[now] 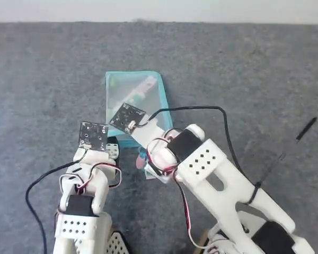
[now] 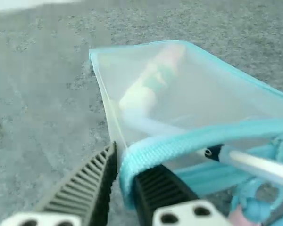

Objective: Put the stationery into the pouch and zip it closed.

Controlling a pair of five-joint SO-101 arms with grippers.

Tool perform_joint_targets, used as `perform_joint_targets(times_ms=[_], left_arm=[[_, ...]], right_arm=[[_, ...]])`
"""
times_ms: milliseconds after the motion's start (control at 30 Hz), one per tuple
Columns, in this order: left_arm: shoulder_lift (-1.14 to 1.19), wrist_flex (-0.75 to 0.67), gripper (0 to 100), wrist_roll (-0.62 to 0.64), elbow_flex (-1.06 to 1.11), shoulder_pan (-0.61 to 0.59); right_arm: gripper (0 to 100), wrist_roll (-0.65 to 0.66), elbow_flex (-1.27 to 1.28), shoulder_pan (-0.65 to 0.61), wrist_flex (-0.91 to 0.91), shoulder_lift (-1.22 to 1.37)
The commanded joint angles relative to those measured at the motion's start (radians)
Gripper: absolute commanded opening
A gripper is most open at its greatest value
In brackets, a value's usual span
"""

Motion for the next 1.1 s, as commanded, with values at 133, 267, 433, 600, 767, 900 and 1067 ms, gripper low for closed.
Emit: perform_joint_targets(times_ms=[133, 267, 433, 600, 767, 900, 1067], left_arm=[[0.008, -0.032, 1, -0.006, -0.031, 0.008], [0.008, -0.032, 1, -0.006, -0.031, 0.008], [0.008, -0.034, 1, -0.006, -0.031, 0.008], [0.008, -0.032, 1, -0.006, -0.031, 0.008], [0.008, -0.032, 1, -0.006, -0.031, 0.008], [0.008, -0.031, 1, -0.006, -0.031, 0.008], [0.008, -0.034, 1, -0.006, -0.031, 0.008]], right_arm=[[9.6, -0.025, -0.071, 0.033, -0.087, 0.001], [9.6, -0.029, -0.068, 0.033, -0.094, 0.001], [9.6, -0.031, -0.068, 0.033, -0.15, 0.001], [9.6, -0.032, -0.074, 0.027, -0.166, 0.031], [9.6, -0.032, -0.074, 0.027, -0.239, 0.108], [9.6, -0.032, -0.081, 0.031, -0.248, 0.113], [10.1, -0.055, -0.081, 0.025, -0.239, -0.002]])
